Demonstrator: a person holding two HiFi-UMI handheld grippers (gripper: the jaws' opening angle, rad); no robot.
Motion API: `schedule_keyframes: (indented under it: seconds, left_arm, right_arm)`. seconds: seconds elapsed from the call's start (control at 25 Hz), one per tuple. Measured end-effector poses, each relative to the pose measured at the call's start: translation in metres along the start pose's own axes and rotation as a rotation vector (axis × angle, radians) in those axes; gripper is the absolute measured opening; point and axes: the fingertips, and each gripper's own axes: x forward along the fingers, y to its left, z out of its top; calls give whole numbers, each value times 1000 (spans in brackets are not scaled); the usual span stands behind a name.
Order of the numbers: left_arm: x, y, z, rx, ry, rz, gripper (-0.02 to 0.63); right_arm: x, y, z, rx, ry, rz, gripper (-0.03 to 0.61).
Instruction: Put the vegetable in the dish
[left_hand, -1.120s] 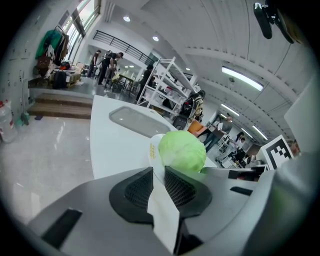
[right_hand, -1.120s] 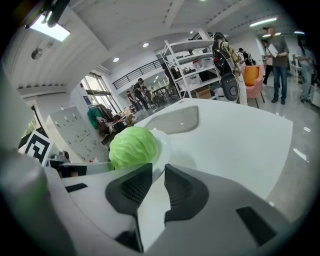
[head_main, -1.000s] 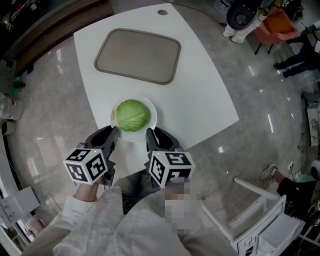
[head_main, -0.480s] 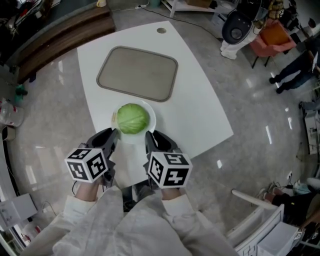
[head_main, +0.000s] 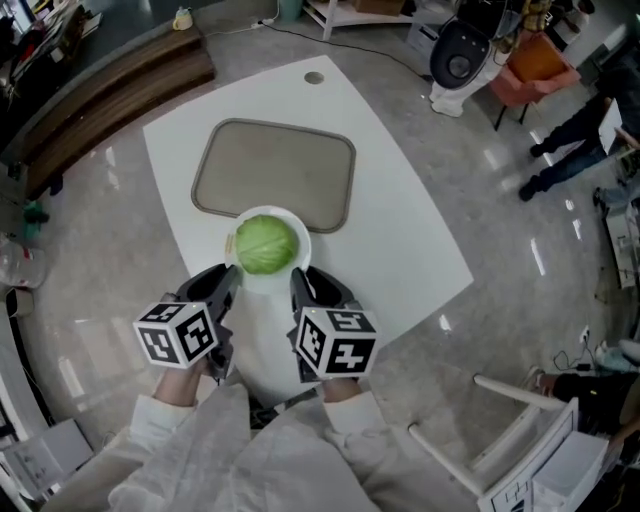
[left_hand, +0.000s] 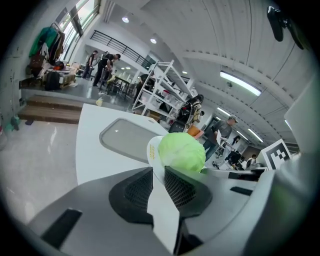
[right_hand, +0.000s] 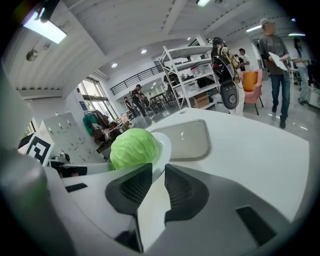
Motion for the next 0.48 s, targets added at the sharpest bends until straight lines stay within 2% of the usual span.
schedule_keyframes:
  seconds: [0.48]
  left_arm:
    - [52, 41, 68, 46, 8, -50, 69]
  right_arm:
    - [71, 3, 52, 36, -36, -59, 84]
